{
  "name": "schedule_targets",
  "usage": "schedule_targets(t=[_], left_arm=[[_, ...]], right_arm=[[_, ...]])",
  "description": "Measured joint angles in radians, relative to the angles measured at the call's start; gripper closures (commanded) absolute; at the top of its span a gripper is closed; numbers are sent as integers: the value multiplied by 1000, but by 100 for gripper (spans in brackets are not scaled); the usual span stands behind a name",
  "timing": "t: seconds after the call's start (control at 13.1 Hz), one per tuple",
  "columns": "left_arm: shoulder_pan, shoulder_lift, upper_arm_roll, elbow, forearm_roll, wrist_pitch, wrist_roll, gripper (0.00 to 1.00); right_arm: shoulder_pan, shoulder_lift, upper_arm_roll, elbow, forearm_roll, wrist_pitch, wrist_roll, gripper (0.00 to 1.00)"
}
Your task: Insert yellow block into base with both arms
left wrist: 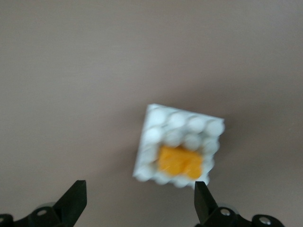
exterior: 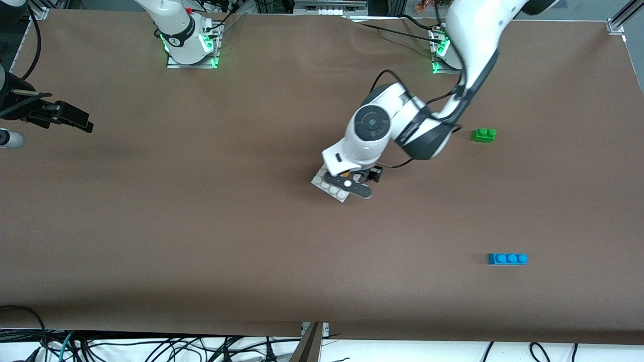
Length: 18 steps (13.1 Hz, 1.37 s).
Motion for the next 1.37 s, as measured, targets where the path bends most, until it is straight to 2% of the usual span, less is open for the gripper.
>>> schedule_targets(t=[0.23, 0.46, 0.61, 0.76, 0.91, 0.99, 1.37], left_arm=[[157, -179, 6, 2, -1, -163, 2, 0], [325, -310, 6, 1, -3, -231, 7, 0], [394, -368, 25, -2, -59, -254, 8, 0], [398, -448, 130, -63, -124, -271, 102, 0], [343, -515, 257, -155, -146, -265, 202, 0], [317, -530, 295, -180, -148, -259, 217, 0], [251, -546, 353, -205, -148, -249, 220, 0]], right_arm=[[8, 0, 4, 0, 1, 0, 0, 0], [11, -1, 5, 1, 2, 0, 0, 0], [12, -1, 9, 1, 7, 0, 0, 0], [16, -2, 17, 1, 7, 0, 2, 0], [16, -2, 18, 1, 7, 1, 3, 0], [16, -2, 19, 1, 7, 2, 3, 0], [16, -2, 18, 1, 7, 2, 3, 0]])
